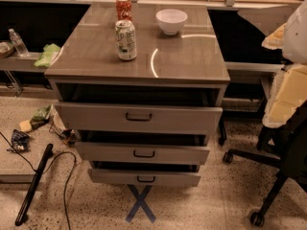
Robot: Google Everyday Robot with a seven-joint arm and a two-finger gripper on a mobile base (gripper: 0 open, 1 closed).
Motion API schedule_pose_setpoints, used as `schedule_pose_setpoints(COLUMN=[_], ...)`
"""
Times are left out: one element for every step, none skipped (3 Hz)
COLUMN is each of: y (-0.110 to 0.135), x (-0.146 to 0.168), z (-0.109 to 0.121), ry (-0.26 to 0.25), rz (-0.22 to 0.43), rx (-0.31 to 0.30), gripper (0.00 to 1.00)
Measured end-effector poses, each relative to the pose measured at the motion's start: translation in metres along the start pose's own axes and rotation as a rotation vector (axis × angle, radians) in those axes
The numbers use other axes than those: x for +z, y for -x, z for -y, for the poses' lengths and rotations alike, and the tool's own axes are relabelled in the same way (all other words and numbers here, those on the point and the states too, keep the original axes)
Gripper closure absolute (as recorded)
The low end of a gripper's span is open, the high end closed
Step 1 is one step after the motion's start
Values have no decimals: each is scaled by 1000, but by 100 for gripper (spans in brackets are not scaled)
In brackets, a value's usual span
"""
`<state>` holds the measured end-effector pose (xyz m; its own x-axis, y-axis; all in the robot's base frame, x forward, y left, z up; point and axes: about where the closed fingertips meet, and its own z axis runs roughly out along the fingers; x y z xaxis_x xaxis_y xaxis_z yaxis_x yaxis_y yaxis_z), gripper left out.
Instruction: Place 7up can into white bowl
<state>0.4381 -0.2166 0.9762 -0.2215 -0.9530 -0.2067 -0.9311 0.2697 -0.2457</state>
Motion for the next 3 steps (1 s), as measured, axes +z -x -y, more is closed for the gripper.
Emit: schedule_pose_setpoints(y=[2, 23, 63], x=[-1, 8, 28], z=[2, 21, 51], ry=[-9, -33, -46], rz=[7, 138, 365], rx=[4, 28, 83], gripper=[0, 0, 0])
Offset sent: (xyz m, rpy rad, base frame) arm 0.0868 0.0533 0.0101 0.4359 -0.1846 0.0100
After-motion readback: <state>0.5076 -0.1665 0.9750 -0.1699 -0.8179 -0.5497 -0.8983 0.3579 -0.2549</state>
